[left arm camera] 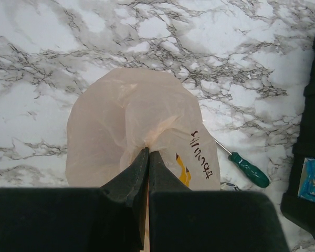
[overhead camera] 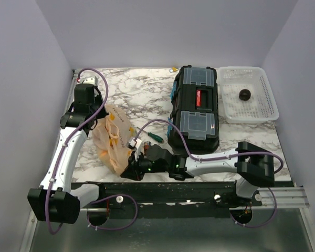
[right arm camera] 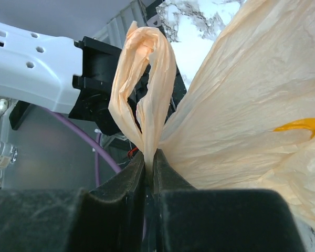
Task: Take the fake fruits out of the plastic bag
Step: Adjust the plastic bag at the center of the board.
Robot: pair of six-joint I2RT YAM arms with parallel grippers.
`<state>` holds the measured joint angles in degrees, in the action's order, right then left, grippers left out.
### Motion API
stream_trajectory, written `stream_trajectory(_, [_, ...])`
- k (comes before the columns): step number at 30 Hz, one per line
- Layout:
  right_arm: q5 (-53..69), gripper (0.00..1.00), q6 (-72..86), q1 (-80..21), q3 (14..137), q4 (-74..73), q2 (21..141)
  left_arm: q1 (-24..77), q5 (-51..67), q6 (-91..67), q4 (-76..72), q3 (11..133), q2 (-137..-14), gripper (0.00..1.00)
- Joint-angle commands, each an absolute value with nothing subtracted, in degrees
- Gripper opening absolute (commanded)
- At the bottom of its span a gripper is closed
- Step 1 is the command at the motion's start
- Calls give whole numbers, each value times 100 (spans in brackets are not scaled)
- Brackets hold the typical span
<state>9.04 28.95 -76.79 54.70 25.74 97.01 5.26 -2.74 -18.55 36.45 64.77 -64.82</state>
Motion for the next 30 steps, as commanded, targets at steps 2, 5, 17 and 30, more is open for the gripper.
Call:
stream_trajectory(2, [1192,12,2891,-7799,5129,2542,9378,468,-176,-1812,3288,6471,-6372,0])
stream_trajectory(5, [1128,11,2992,-7796,4900,2594,9258,466,-247,-1776,3270,6440,-6342,0])
stream_trajectory(17, [1031,12,3659,-7802,4216,3199,8981,457,53,-1443,3278,6438,-6236,0])
stream_trajectory(30, [-1229,53,3357,-7804,5233,1037,8184,475,-473,-2437,4415,6332,-4348,75])
